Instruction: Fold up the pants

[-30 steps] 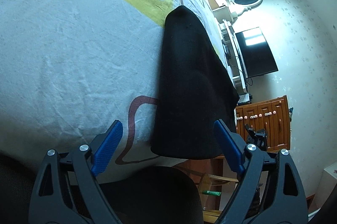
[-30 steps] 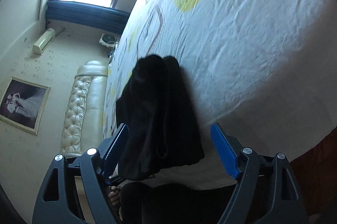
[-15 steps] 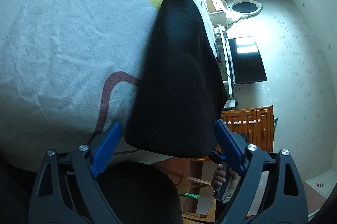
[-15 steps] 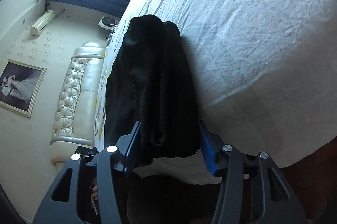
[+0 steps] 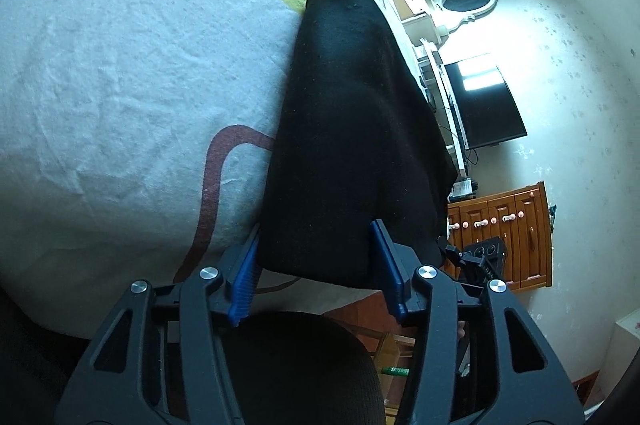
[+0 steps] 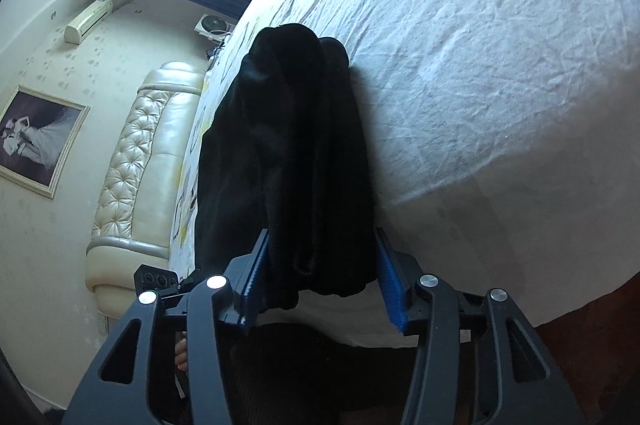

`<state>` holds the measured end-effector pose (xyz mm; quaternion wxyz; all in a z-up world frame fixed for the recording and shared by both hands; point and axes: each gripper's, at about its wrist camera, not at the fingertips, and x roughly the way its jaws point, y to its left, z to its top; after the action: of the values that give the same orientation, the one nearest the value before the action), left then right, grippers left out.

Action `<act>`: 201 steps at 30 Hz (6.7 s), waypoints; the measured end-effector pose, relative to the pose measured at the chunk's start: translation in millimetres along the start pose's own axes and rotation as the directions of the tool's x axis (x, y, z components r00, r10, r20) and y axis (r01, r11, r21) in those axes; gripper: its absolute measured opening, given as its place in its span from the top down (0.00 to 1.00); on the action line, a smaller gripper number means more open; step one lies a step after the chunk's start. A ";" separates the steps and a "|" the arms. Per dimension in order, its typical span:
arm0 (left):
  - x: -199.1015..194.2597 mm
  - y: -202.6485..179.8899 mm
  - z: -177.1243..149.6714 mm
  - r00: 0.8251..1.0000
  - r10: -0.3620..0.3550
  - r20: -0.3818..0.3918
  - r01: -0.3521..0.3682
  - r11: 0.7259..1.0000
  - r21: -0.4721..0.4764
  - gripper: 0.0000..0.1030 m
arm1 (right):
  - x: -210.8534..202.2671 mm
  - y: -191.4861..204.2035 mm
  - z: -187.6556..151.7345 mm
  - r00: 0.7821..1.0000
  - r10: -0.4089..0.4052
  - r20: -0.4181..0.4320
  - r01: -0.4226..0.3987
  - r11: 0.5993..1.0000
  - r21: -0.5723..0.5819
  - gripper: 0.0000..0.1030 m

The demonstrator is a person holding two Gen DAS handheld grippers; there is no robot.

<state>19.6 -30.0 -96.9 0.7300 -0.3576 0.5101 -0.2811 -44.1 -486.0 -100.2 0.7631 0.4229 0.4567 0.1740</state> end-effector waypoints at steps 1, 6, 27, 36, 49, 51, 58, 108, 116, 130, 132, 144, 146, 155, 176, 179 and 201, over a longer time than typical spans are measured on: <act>-7.9 -3.5 0.9 1.000 0.008 0.005 -0.008 1.000 0.030 0.38 | -7.1 4.5 2.4 1.000 -0.002 0.006 0.002 1.000 -0.009 0.44; -38.5 -19.0 27.1 0.995 -0.007 0.104 -0.010 0.988 0.155 0.14 | -34.0 20.8 27.2 0.991 0.045 0.126 -0.038 0.997 -0.063 0.23; 103.9 -23.5 163.7 0.993 0.092 -0.073 -0.074 0.971 0.227 0.64 | 63.8 2.4 91.2 0.998 0.036 0.057 -0.038 0.999 0.023 0.57; 79.5 -18.7 151.2 0.996 -0.027 -0.081 0.039 0.989 0.143 0.17 | 46.0 8.7 72.7 0.991 0.120 0.066 -0.122 0.992 0.025 0.29; 78.6 -34.4 133.6 0.985 0.172 -0.014 -0.157 0.928 0.338 0.67 | 58.4 30.7 54.5 0.997 0.016 0.069 -0.014 0.999 -0.035 0.54; 71.5 -34.7 134.1 0.984 0.176 -0.005 -0.164 0.926 0.339 0.70 | 62.1 35.8 54.1 0.998 0.006 0.068 -0.003 0.999 -0.039 0.54; 32.9 -10.2 149.4 0.981 0.192 0.037 -0.194 0.938 0.288 0.73 | 96.5 60.5 54.7 1.000 0.016 0.021 -0.015 0.998 -0.060 0.54; -101.9 94.1 198.9 0.975 0.176 0.133 -0.182 0.982 0.042 0.49 | 220.3 133.2 62.3 0.978 0.112 -0.176 -0.114 0.993 0.001 0.37; -145.5 103.9 143.5 0.987 0.133 0.096 -0.133 0.991 0.002 0.22 | 176.5 116.0 23.5 0.972 0.121 -0.200 -0.115 0.993 0.041 0.30; -129.6 102.0 108.2 0.975 0.209 0.073 -0.205 0.977 -0.059 0.37 | 184.6 137.6 -5.7 0.983 0.001 -0.185 -0.015 0.997 -0.074 0.48; -127.5 98.1 106.8 0.974 0.215 0.073 -0.211 0.976 -0.060 0.49 | 182.0 136.7 -4.4 0.983 0.008 -0.182 -0.019 0.998 -0.063 0.54; -132.5 91.9 103.6 0.972 0.219 0.088 -0.209 0.972 -0.107 0.66 | 170.8 132.7 -1.7 0.984 0.039 -0.176 -0.050 0.997 -0.056 0.63; -131.5 90.2 103.1 0.970 0.228 0.090 -0.219 0.971 -0.097 0.66 | 170.5 132.3 -1.2 0.984 0.039 -0.176 -0.050 0.997 -0.059 0.63; -130.5 85.3 101.1 0.963 0.253 0.096 -0.246 0.966 -0.076 0.66 | 171.0 132.4 -0.7 0.983 0.046 -0.175 -0.058 0.997 -0.060 0.63; -130.6 83.6 101.7 0.959 0.271 0.081 -0.268 0.962 -0.054 0.66 | 170.9 127.5 -3.4 0.981 0.049 -0.185 -0.059 0.997 -0.051 0.63; -129.4 84.3 102.5 0.958 0.276 0.079 -0.272 0.961 -0.052 0.66 | 171.9 124.1 -2.6 0.981 0.049 -0.188 -0.058 0.997 -0.044 0.63; -123.5 82.9 104.4 0.942 0.326 0.080 -0.327 0.945 -0.003 0.53 | 175.0 112.1 -1.6 0.978 0.072 -0.196 -0.078 0.997 -0.020 0.62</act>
<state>82.4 138.9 -73.5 0.7881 -0.2751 0.5314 -0.1445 59.5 -305.9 -106.7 0.7132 0.4103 0.5106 0.2495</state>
